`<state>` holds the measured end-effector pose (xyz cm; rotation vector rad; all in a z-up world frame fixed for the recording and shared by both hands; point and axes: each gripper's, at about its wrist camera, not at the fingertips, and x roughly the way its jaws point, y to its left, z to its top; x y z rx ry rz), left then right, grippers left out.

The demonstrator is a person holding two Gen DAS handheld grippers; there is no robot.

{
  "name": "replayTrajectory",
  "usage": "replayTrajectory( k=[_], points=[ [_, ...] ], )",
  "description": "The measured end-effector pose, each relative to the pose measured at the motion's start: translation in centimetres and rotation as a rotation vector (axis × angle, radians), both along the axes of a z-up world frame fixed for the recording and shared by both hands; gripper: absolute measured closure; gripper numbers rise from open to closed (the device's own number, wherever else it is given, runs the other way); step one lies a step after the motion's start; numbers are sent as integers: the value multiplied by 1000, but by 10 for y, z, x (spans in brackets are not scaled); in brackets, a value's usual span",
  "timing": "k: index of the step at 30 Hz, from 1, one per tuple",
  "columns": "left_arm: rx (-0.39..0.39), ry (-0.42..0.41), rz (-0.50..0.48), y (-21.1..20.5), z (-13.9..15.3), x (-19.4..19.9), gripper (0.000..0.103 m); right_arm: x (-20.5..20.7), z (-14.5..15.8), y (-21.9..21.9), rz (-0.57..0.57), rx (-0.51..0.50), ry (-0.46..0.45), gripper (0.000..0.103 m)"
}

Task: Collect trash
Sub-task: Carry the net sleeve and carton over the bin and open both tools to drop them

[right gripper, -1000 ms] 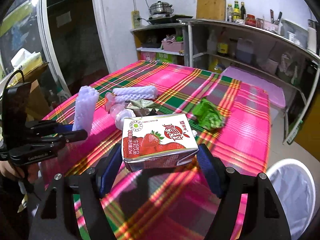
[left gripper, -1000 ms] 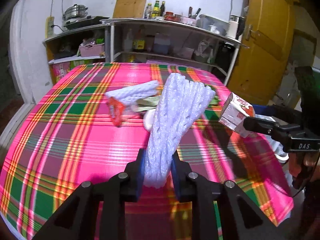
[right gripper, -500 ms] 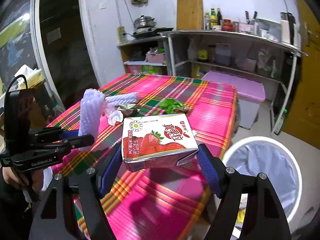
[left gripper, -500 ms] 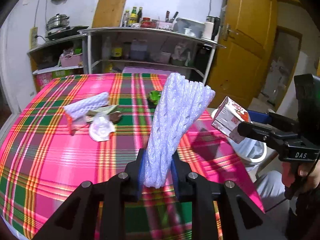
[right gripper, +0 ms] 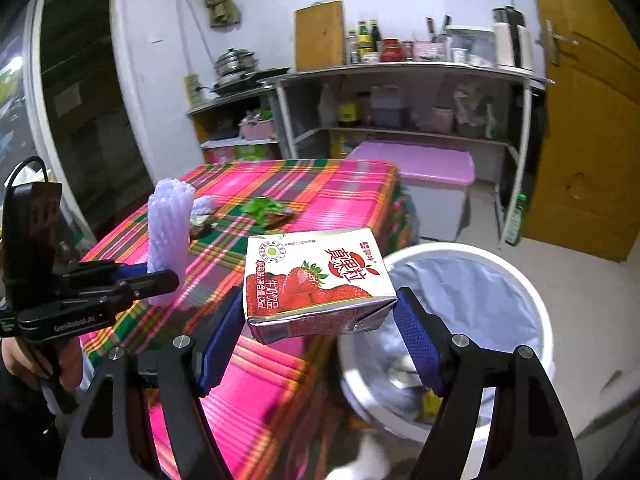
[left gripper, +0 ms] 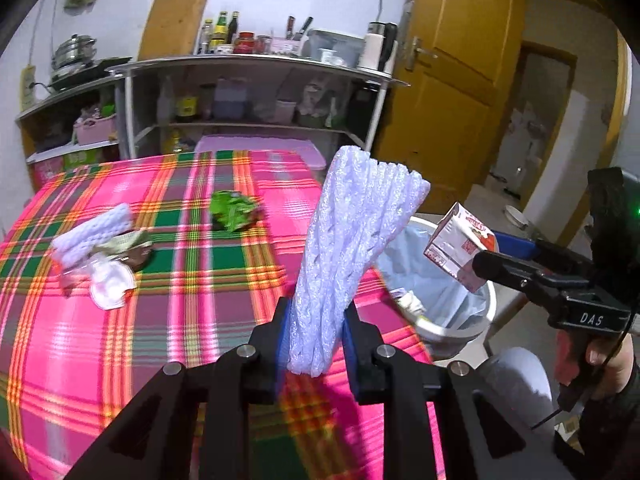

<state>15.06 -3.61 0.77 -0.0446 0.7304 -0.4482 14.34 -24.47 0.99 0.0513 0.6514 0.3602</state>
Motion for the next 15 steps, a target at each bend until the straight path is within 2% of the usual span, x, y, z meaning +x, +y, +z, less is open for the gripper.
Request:
replayTrajectory(
  k=[15],
  points=[
    [11,48,-176,-99,-13,39,79,7,-25,-68,-151,5,78,28]
  ],
)
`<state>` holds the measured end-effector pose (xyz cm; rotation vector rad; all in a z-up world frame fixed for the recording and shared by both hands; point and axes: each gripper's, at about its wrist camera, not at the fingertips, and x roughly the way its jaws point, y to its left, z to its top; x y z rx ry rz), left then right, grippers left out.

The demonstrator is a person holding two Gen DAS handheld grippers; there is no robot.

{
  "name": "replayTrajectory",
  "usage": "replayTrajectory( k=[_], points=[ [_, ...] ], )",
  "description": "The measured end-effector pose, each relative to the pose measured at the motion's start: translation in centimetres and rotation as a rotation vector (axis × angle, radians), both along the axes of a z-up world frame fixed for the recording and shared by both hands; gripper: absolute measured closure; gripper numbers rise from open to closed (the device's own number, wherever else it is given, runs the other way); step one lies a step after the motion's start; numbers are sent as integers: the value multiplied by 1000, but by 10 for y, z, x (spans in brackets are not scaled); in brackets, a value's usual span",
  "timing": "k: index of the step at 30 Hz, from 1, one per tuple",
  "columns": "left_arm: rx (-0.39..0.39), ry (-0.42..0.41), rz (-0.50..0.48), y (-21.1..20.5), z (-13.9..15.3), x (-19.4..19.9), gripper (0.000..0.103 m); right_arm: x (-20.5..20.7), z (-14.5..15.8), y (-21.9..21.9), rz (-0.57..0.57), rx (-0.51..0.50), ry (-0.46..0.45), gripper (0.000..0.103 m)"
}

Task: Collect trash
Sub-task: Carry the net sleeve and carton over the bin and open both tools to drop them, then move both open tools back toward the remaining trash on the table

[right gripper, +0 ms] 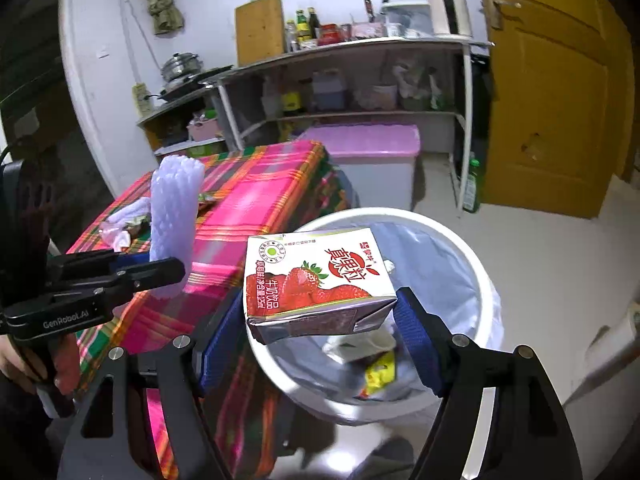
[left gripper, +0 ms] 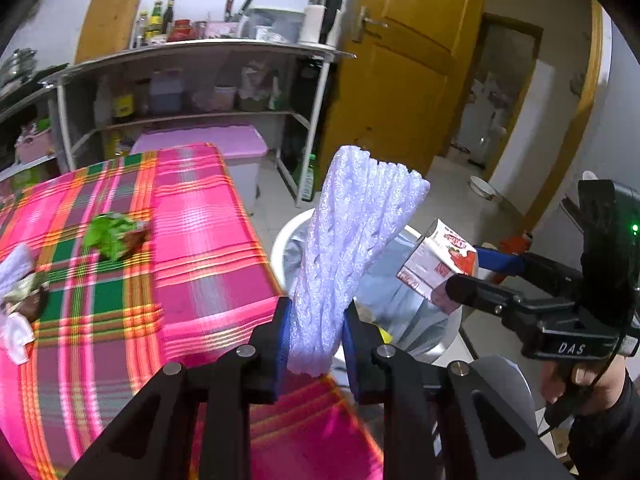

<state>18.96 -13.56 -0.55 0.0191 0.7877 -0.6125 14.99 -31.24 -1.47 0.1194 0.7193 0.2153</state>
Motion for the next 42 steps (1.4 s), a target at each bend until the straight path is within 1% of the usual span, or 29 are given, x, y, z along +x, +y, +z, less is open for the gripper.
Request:
replayTrajectory(
  k=[8,11,14,16,17,19,27,31,38,42],
  points=[
    [21,43,-47,-35,-17,24,79,12,-19,-19,-44,7,63,28],
    [24,58,-59,-43,-22,29,78,16,-24,-24,-57,4,81,27],
    [16,76,-69,-48,-27,34,70,15,-27,-27,-74,3,86,27],
    [4,81,-72,-48,-29,34,58,15,-28,-28,-77,5,84,27],
    [-2,82,-72,-48,-29,35,55,15,-28,-28,-78,4,81,27],
    [-17,82,-69,-45,-29,36,53,14,-26,-29,-79,4,76,27],
    [-52,64,-32,-29,-19,29,53,4,-14,-25,-77,3,43,27],
    [-60,38,-2,-16,-10,19,53,-2,-6,-21,-71,14,19,27],
    [-53,-13,64,12,6,-3,53,-15,14,2,-20,14,-24,27],
    [-54,-34,100,31,13,-14,53,-19,21,19,24,7,-31,27]
  ],
)
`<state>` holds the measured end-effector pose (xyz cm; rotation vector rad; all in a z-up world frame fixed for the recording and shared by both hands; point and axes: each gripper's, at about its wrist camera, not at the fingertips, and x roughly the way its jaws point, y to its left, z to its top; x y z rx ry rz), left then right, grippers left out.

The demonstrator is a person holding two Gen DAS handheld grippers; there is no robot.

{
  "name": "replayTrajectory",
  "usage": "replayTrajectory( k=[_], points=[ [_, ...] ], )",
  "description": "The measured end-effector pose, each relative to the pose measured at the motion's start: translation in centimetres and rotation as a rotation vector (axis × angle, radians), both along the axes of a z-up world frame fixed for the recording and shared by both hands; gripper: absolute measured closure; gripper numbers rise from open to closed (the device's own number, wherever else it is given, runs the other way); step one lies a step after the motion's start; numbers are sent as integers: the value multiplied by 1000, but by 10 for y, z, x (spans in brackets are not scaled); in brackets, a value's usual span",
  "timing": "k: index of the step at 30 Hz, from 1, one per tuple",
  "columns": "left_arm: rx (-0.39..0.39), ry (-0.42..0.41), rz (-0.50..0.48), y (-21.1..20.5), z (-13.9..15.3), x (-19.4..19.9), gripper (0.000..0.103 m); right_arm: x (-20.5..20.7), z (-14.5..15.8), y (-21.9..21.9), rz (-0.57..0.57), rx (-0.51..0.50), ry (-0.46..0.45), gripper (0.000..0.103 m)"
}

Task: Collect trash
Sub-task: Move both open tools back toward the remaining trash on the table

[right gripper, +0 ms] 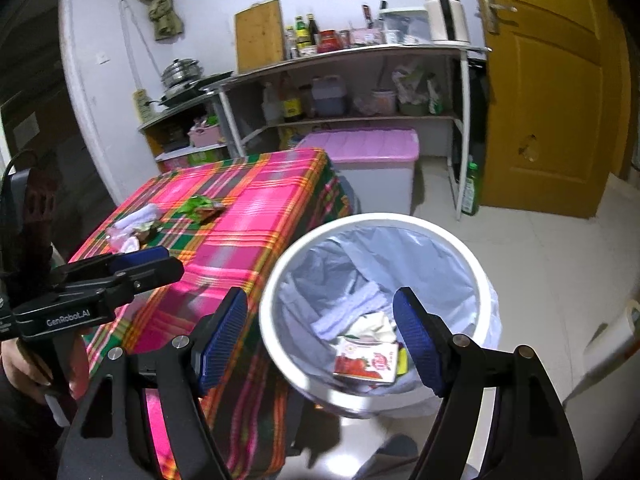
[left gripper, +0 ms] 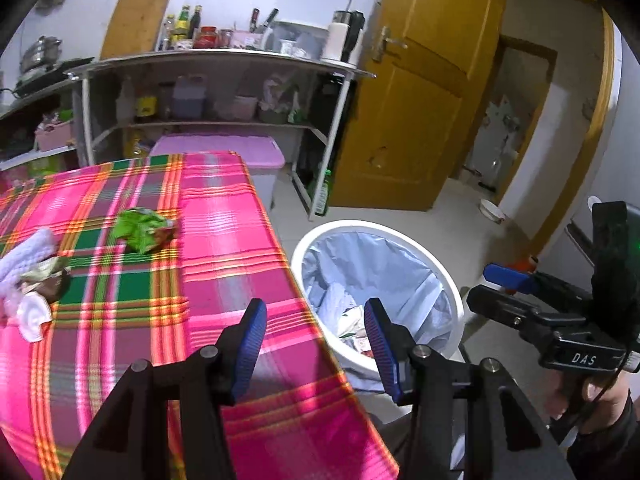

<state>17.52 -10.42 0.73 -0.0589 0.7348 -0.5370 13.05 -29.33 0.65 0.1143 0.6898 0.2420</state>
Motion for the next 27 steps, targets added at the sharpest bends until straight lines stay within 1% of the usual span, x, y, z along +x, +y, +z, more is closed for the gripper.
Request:
replayTrajectory(
  k=[13,19,22,27],
  points=[
    [7,-56,87,51,8,-33,53,-3,7,49,131,-18,-17,28],
    [4,-56,152,77,5,-40,54,4,7,72,184,-17,-4,32],
    [10,-53,191,93,3,-42,56,7,6,84,212,-28,6,33],
    [13,-40,262,126,-3,-43,56,18,2,103,250,-46,28,33]
  ],
)
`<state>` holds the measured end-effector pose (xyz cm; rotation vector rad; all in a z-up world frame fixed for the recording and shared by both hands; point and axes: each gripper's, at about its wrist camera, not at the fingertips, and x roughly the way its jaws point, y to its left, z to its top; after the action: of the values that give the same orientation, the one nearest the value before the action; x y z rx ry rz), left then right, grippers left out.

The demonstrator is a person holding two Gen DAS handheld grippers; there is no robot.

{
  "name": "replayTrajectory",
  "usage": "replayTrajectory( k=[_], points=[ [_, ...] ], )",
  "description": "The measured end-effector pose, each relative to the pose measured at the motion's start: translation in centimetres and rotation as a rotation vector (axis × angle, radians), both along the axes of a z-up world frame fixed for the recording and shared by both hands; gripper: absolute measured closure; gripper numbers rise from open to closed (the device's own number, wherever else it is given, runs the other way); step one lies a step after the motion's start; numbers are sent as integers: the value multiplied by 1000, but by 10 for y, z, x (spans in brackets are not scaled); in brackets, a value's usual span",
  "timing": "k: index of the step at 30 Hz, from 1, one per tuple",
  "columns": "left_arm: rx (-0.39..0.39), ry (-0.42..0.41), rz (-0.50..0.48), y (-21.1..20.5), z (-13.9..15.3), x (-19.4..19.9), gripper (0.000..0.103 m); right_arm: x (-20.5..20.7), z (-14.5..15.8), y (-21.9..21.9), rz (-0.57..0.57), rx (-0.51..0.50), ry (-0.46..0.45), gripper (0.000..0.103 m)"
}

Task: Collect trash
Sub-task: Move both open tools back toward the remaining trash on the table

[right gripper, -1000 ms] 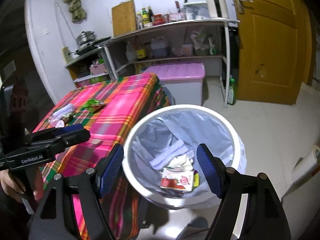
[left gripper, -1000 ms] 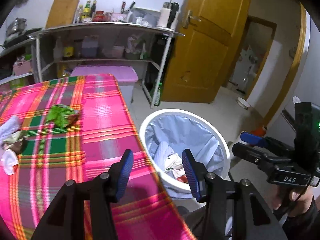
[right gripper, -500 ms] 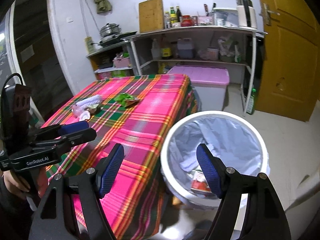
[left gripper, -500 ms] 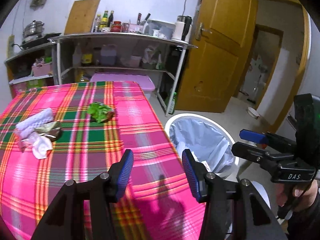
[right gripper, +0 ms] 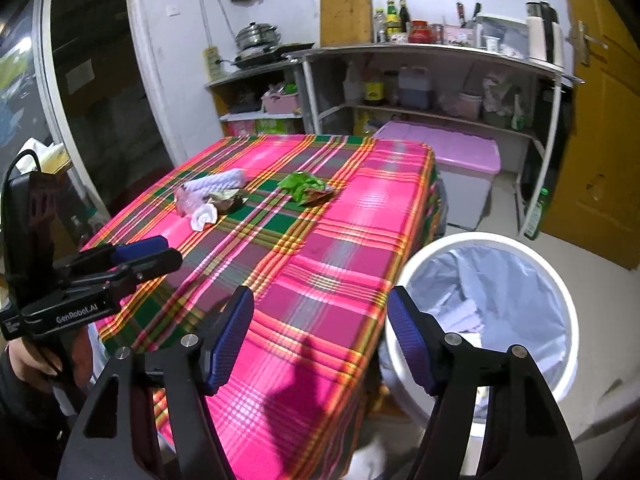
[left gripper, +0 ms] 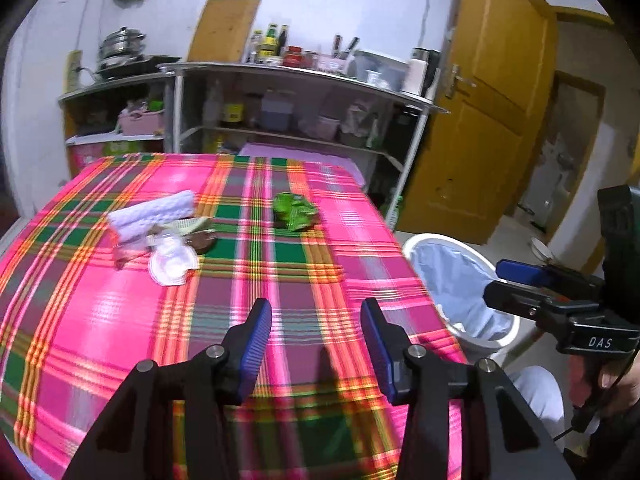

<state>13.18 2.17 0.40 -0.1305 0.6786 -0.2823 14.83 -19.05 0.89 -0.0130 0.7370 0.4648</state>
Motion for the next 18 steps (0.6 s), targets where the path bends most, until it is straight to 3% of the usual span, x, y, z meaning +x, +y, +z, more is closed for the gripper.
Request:
replayTrajectory(
  k=[9,18],
  points=[
    [21,9,113,45,0,16,56,26,4,26,49,-7,-15,33],
    [41,46,165,64,-11,53,56,60,0,51,83,-33,-17,33]
  ],
)
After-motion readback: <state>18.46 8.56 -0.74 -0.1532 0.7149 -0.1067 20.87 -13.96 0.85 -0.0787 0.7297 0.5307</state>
